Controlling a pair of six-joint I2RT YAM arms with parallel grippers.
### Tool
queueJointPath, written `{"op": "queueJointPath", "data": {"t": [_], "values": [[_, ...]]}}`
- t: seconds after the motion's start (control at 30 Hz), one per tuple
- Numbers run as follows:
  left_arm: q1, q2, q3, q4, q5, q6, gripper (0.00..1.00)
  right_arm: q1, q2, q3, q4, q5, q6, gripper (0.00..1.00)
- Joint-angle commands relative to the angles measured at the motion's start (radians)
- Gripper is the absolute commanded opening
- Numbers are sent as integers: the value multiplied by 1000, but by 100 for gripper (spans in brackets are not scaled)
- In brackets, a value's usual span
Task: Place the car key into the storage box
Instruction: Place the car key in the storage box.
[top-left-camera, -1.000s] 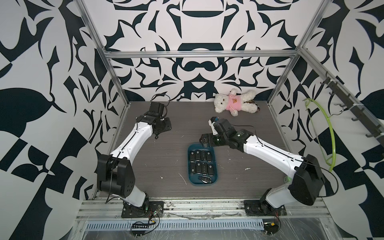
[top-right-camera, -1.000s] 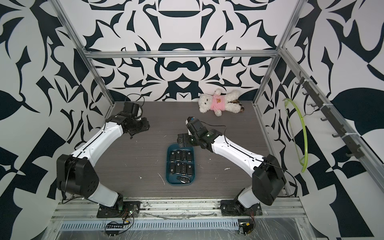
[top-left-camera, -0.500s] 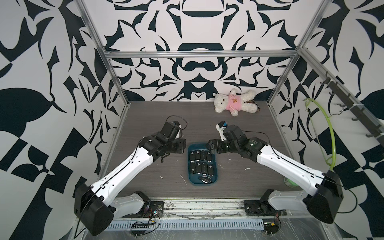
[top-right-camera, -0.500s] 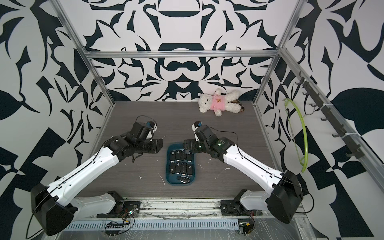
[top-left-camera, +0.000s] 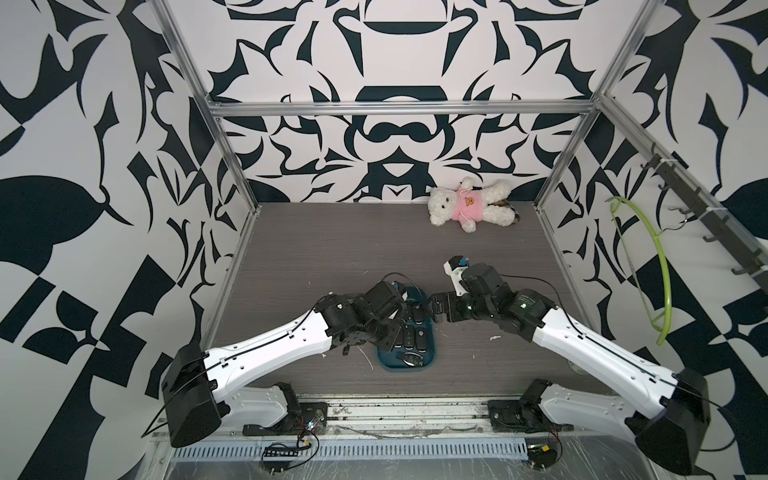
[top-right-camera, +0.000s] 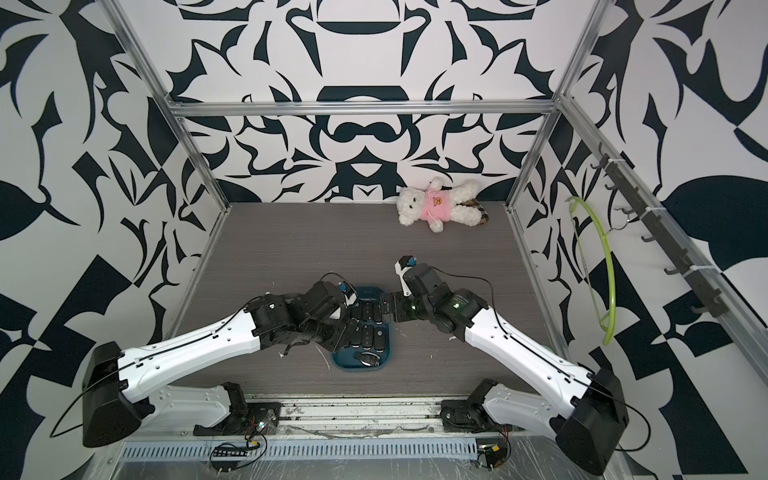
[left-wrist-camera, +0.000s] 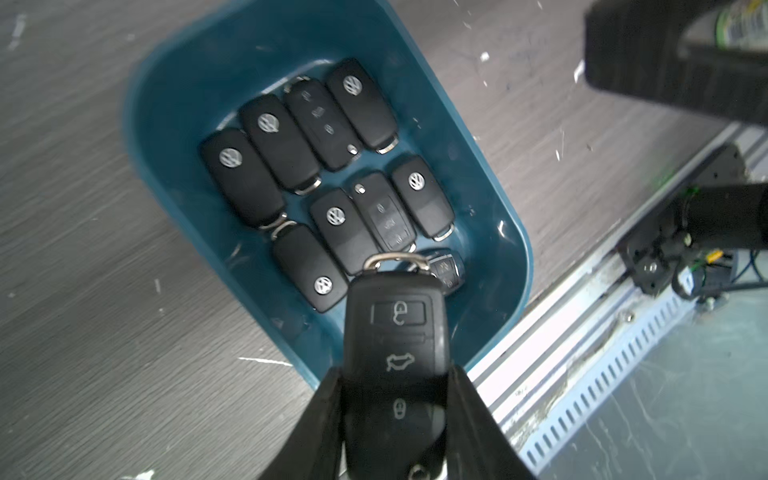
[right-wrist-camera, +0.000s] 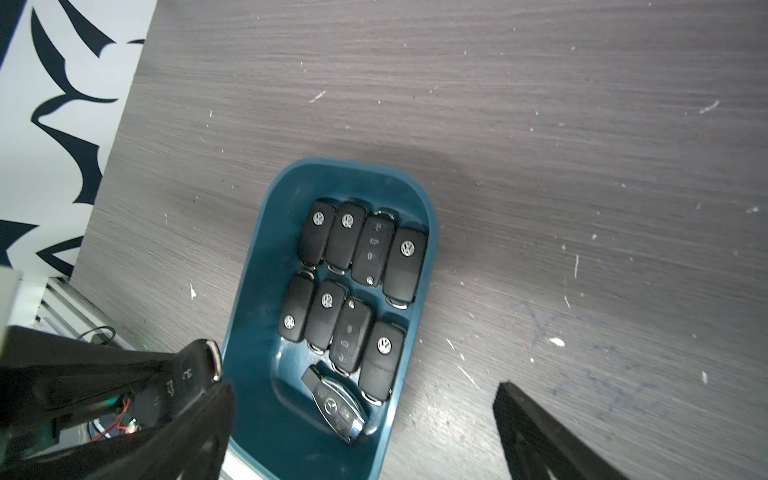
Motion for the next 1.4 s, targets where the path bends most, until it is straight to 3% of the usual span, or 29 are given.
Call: {"op": "queueJointPath", "data": {"t": [0.0,0.33,0.83,1.13,1.37], "values": [[-35,45,-17,-12,12,35,35,-2,-61,-22,-28,-1,15,100],[-72,136,-47,0,53,101,36,-1,-142,-73,-44,3,64,100],[-73,286,-43,28,13,206,41,12,-115,-90,-1,-2,89,100],[-71,301,-39,31,-6,218,58,16,-87,-91,25,-8,96,100],[-59,262,-29,19,-24,175,56,16,-63,-96,44,-4,94,100]]}}
